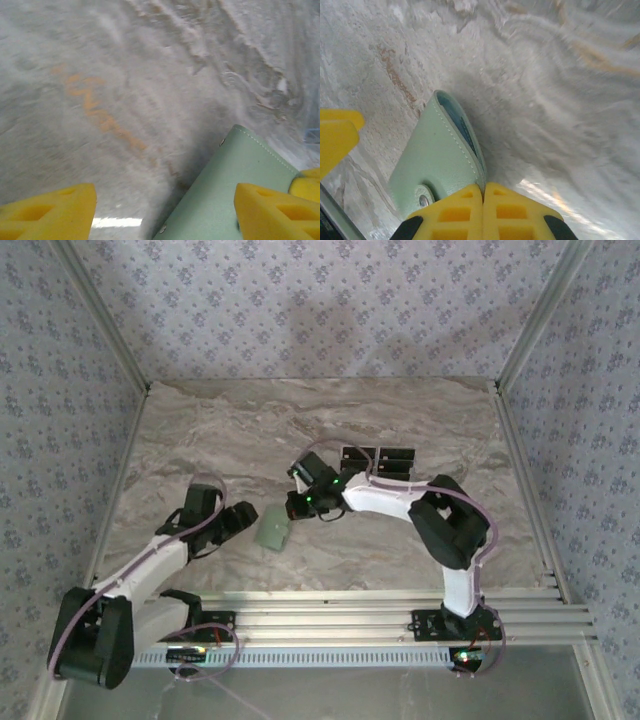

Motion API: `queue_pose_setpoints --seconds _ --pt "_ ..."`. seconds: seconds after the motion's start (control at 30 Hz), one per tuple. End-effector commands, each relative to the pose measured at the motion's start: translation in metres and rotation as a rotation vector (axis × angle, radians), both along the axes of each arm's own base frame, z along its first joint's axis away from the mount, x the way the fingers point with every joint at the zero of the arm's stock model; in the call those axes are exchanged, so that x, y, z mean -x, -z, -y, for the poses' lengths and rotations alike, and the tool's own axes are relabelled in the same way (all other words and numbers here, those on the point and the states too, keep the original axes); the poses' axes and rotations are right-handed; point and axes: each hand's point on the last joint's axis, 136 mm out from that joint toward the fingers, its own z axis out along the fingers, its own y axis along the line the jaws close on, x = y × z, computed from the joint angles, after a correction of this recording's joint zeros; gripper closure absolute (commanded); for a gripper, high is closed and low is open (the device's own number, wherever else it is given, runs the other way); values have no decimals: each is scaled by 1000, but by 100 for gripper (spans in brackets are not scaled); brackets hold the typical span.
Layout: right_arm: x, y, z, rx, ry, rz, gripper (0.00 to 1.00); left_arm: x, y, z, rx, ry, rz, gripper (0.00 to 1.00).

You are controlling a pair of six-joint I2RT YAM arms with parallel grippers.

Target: Put the credit cards into the card holder

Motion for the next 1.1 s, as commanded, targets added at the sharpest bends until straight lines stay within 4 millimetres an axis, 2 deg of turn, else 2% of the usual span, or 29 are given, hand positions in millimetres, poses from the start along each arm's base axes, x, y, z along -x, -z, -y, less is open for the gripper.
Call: queue_pose_setpoints --seconds 0.0,0.2,0.53,0.83,1.07 --pt "7 1 23 61 -161 40 100 -20 -22 28 75 121 100 27" --pt "-4 18 38 115 -178 19 100 -38 -19 56 90 231 129 27" --pt "-8 53 44 192 -148 -41 100 -54 -10 79 101 303 150 31" --pt "-9 66 47 188 -122 -71 100 -50 -1 101 123 364 142 38" --pt "-9 70 46 175 -110 -83 100 -32 8 110 148 389 126 40"
